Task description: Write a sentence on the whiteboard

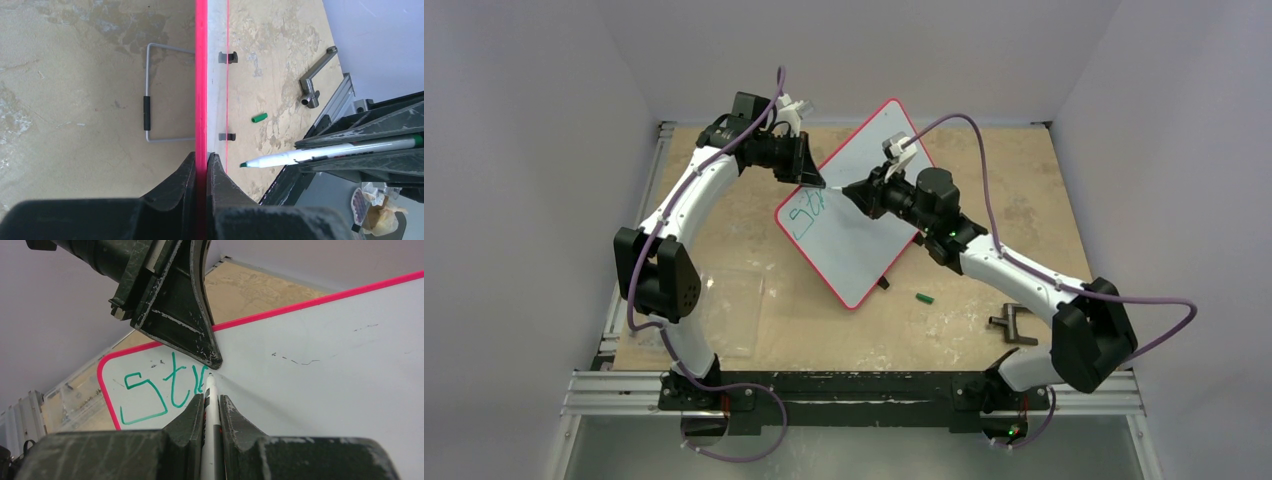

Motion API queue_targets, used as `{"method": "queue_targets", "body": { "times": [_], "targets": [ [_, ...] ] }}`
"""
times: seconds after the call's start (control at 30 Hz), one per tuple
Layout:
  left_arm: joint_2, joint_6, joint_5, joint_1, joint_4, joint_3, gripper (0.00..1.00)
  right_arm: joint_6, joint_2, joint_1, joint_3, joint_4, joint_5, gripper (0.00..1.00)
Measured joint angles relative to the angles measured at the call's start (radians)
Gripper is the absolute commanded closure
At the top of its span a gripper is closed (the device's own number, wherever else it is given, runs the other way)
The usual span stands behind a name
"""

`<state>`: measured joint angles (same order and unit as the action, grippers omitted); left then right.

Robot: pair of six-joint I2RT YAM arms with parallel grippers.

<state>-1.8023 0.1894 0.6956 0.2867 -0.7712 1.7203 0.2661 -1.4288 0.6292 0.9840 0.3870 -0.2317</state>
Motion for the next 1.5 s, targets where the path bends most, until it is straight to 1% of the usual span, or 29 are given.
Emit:
{"method": "queue_targets", "body": {
  "times": [0.1,0.23,0.57,0.83,1.5],
  "targets": [
    [0.000,0.000,0.000,0.000,0.000,0.000,1.00,-0.002,0.034,0.000,-0.012,-0.008,0.013,1.00],
    [0.000,0.000,0.000,0.000,0.000,0.000,1.00,-0.003,0.040,0.000,-0.012,-0.014,0.040,1.00],
    [0.005,0.000,0.000,0.002,-0.002,0.000,1.00,-0.003,-0.024,0.000,0.014,-0.038,0.076,1.00],
    [0.006,0.000,-0.004,0.002,-0.005,0.000,1.00,-0.003,-0.059,0.000,0.061,-0.036,0.076,1.00],
    [0.006,-0.001,-0.011,0.002,-0.009,0.000,1.00,-0.006,-0.068,-0.002,0.063,-0.027,0.053,1.00]
  ]
}}
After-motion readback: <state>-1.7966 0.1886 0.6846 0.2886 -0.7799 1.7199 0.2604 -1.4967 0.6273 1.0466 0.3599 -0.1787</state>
